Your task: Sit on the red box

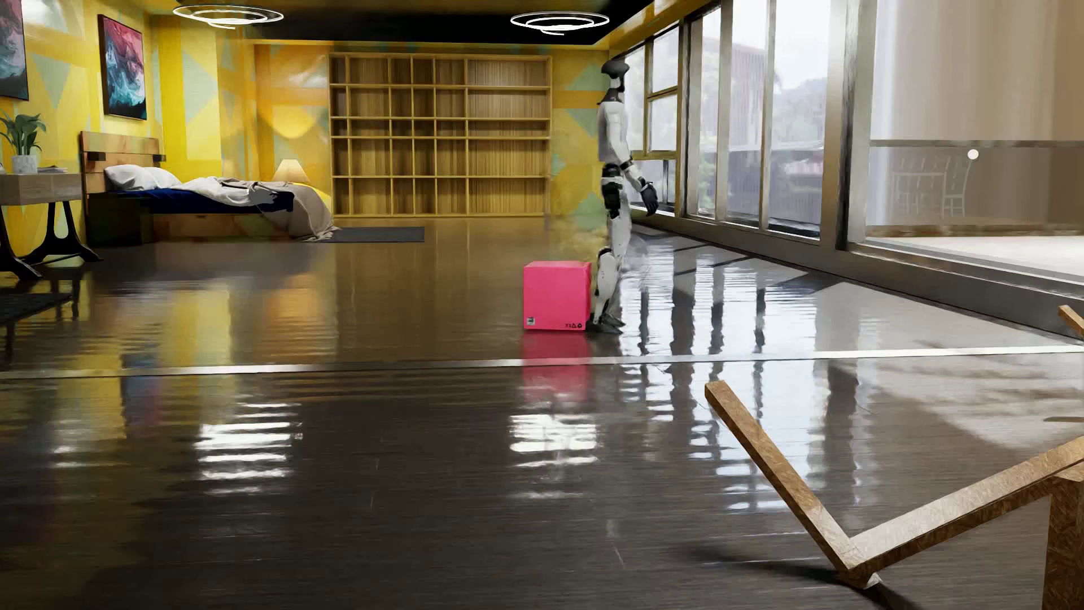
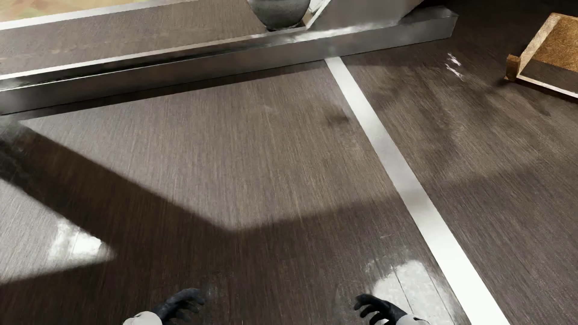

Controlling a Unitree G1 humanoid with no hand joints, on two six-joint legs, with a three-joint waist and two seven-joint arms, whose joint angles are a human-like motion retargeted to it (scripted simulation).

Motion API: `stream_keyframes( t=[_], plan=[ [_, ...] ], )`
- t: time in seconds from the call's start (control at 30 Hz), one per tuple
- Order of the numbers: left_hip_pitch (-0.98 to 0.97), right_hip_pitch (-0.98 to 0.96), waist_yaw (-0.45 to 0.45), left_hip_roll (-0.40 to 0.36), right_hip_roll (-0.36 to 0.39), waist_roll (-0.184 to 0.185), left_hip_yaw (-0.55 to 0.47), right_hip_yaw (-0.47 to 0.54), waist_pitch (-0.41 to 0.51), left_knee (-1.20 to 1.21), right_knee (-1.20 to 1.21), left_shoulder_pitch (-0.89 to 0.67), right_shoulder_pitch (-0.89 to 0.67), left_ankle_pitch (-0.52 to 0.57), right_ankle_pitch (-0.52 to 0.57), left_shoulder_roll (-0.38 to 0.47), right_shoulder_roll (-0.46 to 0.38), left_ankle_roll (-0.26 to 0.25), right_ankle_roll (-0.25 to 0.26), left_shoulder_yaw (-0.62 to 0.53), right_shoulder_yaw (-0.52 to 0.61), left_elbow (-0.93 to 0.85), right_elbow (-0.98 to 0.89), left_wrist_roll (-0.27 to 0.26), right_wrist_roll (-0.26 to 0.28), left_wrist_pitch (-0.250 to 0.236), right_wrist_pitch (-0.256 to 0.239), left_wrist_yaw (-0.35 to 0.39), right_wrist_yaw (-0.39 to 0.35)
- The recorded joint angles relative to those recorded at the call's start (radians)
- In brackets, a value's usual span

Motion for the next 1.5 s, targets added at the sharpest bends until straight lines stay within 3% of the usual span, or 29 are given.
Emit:
stream_keyframes(
  t=[0.07,0.13,0.37,0.5,0.6,0.77,0.97,1.03,1.13,1.2,1.3,1.4,1.43,1.47,1.5],
  plan=[
    [0.051,0.03,-0.002,-0.002,-0.002,-0.002,0.011,-0.008,-0.034,-0.03,0.003,0.017,0.001,-0.004,-0.015,-0.028,0.018,-0.002,0.0,0.028,-0.005,0.107,0.129,-0.009,0.007,0.032,0.048,0.032,-0.042],
    [0.072,0.044,-0.007,-0.001,-0.007,-0.001,0.015,-0.009,-0.062,-0.036,0.006,0.049,0.007,-0.016,-0.024,-0.049,0.017,-0.007,0.006,0.058,-0.012,0.151,0.19,-0.011,-0.006,0.047,0.063,0.043,-0.054],
    [0.089,0.053,-0.01,0.004,-0.015,0.004,0.002,0.013,-0.115,-0.037,0.009,0.155,0.083,-0.038,-0.036,-0.091,-0.026,-0.01,0.005,0.077,-0.05,0.03,0.092,0.023,0.003,0.009,0.031,-0.049,-0.003],
    [0.069,0.053,-0.011,0.009,-0.012,0.005,-0.014,0.052,-0.119,-0.023,-0.002,0.145,0.08,-0.032,-0.06,-0.097,0.01,0.002,0.008,0.073,-0.046,0.042,0.092,0.005,0.014,0.021,0.045,-0.025,-0.014],
    [0.075,0.055,-0.011,0.005,-0.008,0.001,-0.011,0.039,-0.11,-0.027,0.001,0.132,0.093,-0.032,-0.037,-0.07,0.017,0.007,-0.002,0.055,-0.047,0.03,0.052,0.015,0.009,0.011,0.033,-0.035,-0.001],
    [0.088,0.061,-0.01,0.001,-0.004,0.002,-0.001,0.013,-0.107,-0.038,0.0,0.12,0.089,-0.035,-0.035,-0.065,0.024,0.003,-0.007,0.064,-0.031,0.063,0.067,-0.013,-0.001,0.02,0.029,-0.002,0.006],
    [0.034,0.031,-0.009,-0.008,-0.001,0.002,-0.014,0.012,-0.06,0.02,0.037,0.069,0.03,-0.036,-0.031,-0.069,0.02,0.02,-0.032,-0.005,-0.008,0.032,0.094,0.012,0.03,0.023,0.062,-0.022,-0.018],
    [0.001,-0.016,-0.006,-0.006,-0.004,0.002,-0.023,0.018,-0.005,0.052,0.107,0.004,-0.025,-0.028,-0.043,-0.072,0.02,0.026,-0.031,-0.047,0.04,0.019,0.08,0.027,0.025,0.027,0.066,-0.029,-0.009],
    [-0.217,-0.204,0.008,0.007,-0.029,-0.001,-0.054,0.067,0.082,0.293,0.299,-0.114,-0.151,-0.076,-0.069,-0.071,0.009,0.016,-0.019,-0.128,0.143,-0.036,0.019,0.031,0.003,0.039,0.064,-0.024,0.019],
    [-0.396,-0.366,0.013,0.032,-0.06,0.002,-0.067,0.099,0.165,0.476,0.451,-0.202,-0.257,-0.117,-0.094,-0.056,-0.023,-0.01,0.019,-0.177,0.246,-0.114,-0.083,0.03,-0.022,0.035,0.046,-0.016,0.04],
    [-0.627,-0.585,0.01,0.06,-0.082,0.003,-0.076,0.137,0.316,0.742,0.688,-0.334,-0.439,-0.184,-0.145,-0.017,-0.08,-0.026,0.036,-0.286,0.441,-0.233,-0.249,0.034,-0.075,0.009,0.007,0.013,0.064],
    [-0.872,-0.826,0.007,0.083,-0.089,-0.002,-0.103,0.194,0.447,0.995,0.925,-0.462,-0.635,-0.239,-0.191,0.08,-0.133,-0.043,0.055,-0.388,0.619,-0.418,-0.38,0.077,-0.121,-0.034,-0.028,-0.037,0.092],
    [-0.953,-0.905,0.008,0.092,-0.096,-0.003,-0.115,0.211,0.488,1.08,1.006,-0.503,-0.704,-0.257,-0.208,0.137,-0.167,-0.056,0.071,-0.422,0.682,-0.517,-0.448,0.069,-0.14,-0.051,-0.058,-0.055,0.105],
    [-1.029,-0.98,0.01,0.103,-0.097,-0.006,-0.129,0.229,0.527,1.163,1.086,-0.538,-0.772,-0.275,-0.225,0.208,-0.207,-0.07,0.08,-0.446,0.746,-0.631,-0.526,0.035,-0.134,-0.061,-0.067,-0.021,0.092],
    [-1.108,-1.054,0.013,0.114,-0.098,-0.009,-0.138,0.246,0.561,1.248,1.164,-0.578,-0.831,-0.288,-0.241,0.282,-0.26,-0.079,0.089,-0.463,0.799,-0.74,-0.615,-0.003,-0.107,-0.077,-0.067,0.02,0.016]
  ],
)
